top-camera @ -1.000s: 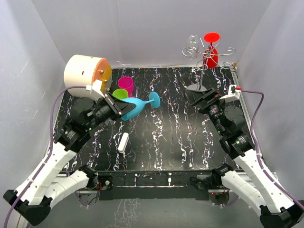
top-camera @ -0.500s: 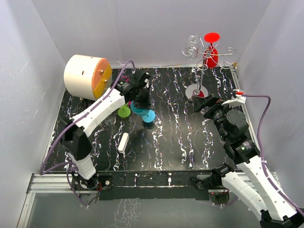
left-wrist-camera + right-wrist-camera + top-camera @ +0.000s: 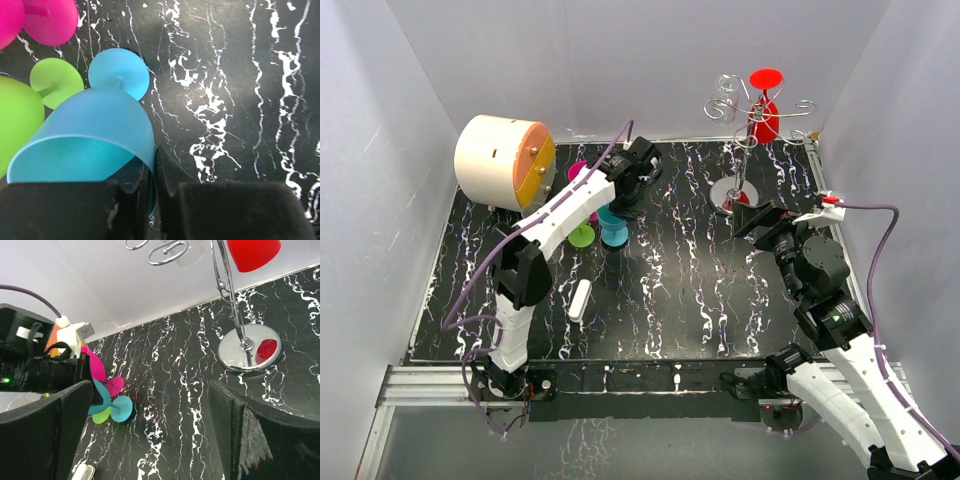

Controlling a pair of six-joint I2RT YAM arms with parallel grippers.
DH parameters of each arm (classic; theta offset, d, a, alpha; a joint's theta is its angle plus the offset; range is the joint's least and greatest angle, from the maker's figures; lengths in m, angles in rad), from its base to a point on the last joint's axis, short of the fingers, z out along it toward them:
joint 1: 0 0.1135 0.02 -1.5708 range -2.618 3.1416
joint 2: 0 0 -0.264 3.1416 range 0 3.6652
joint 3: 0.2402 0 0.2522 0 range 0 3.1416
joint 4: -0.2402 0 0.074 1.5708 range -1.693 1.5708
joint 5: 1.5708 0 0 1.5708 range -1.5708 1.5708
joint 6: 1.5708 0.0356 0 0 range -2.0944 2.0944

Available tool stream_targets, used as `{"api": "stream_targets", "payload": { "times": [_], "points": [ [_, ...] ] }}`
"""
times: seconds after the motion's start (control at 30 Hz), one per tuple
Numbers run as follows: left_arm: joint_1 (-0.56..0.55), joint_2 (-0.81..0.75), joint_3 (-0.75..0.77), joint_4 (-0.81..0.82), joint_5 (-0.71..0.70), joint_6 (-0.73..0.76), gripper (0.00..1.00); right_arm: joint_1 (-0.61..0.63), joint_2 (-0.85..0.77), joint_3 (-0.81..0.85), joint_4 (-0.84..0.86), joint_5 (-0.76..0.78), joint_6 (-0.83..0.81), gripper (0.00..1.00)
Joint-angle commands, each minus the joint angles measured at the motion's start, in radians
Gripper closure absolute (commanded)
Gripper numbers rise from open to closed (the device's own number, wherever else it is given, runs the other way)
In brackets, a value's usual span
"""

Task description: Take the wine glass off the wine glass rack

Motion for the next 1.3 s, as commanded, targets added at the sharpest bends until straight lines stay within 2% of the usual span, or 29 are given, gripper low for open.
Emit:
{"api": "stream_targets", "payload": {
  "times": [0.0, 0.17, 0.4, 0.53, 0.87, 1.03, 1.13, 1.27],
  "points": [
    [0.012, 0.017, 0.064, -0.05, -0.064, 0.064, 1.0, -0.005, -0.013, 0.03, 0.036, 0.028, -0.041, 0.02],
    [0.045, 0.042, 0.082, -0.022, -0.022, 0.074, 0.96, -0.004, -0.019, 0.056, 0.003, 0.042, -0.061, 0.02],
    [0.063, 0.041, 0.076, 0.012, 0.033, 0.1, 0.69, -0.005, -0.025, 0.054, 0.01, 0.032, -0.049, 0.02],
    [0.063, 0.025, 0.107, -0.001, 0.038, 0.112, 0.63, -0.004, -0.005, 0.083, 0.0, 0.011, -0.037, 0.02],
    [0.063, -0.19, 0.085, 0.034, 0.107, 0.173, 0.41, -0.004, 0.014, 0.218, -0.155, 0.079, -0.138, 0.02],
    [0.063, -0.355, -0.025, 0.169, 0.174, 0.224, 0.24, -0.004, 0.069, 0.321, -0.238, 0.105, -0.171, 0.02],
    [0.063, -0.475, -0.173, 0.315, 0.196, 0.255, 0.13, -0.003, 0.114, 0.391, -0.252, 0.096, -0.17, 0.02],
    [0.063, -0.635, -0.383, 0.53, 0.213, 0.286, 0.06, -0.004, 0.225, 0.497, -0.284, 0.109, -0.182, 0.02]
  ]
}}
